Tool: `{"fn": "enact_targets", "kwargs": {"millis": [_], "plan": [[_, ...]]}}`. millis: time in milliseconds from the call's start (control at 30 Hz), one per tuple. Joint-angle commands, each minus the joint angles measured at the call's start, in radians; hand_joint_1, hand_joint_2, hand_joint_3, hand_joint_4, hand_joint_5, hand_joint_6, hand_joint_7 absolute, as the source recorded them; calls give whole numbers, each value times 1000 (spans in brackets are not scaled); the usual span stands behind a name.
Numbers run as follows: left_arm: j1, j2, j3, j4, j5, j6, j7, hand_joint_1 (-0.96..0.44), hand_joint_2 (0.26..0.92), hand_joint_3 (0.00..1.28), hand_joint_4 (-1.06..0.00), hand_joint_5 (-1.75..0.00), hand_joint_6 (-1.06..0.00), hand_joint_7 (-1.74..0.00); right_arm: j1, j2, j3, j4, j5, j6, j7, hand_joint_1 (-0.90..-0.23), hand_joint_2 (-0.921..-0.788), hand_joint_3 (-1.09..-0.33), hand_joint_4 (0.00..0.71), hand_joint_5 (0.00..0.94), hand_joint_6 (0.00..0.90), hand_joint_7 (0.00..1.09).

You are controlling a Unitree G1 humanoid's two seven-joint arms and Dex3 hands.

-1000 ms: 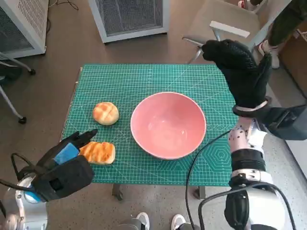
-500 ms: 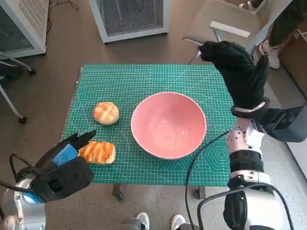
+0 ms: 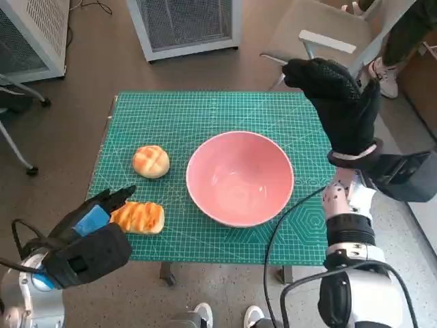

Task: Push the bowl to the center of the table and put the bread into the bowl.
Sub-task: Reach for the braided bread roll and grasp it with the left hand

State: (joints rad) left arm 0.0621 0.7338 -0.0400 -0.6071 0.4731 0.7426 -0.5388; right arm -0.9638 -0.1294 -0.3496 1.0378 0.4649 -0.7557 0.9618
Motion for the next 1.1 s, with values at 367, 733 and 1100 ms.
{"fn": "enact_targets", "kwargs": {"millis": [367, 733, 1100], "plan": [[-19, -14, -49, 35, 78, -63, 75, -105, 767, 0, -151, -8, -321, -9, 18, -3, 5, 7, -9, 13, -1, -588, -921, -661, 170, 0, 26, 511], [-46, -36, -88, 59, 133, -64, 88, -110, 764, 0, -170, -5, -339, -7, 21, -4, 7, 4, -7, 18, 4, -593, -921, -659, 170, 0, 20, 518], [-67, -57, -102, 74, 164, -70, 82, -120, 763, 0, -178, -3, -342, -4, 23, -8, 8, 2, -7, 19, 3, -578, -921, -660, 170, 0, 14, 522]]}}
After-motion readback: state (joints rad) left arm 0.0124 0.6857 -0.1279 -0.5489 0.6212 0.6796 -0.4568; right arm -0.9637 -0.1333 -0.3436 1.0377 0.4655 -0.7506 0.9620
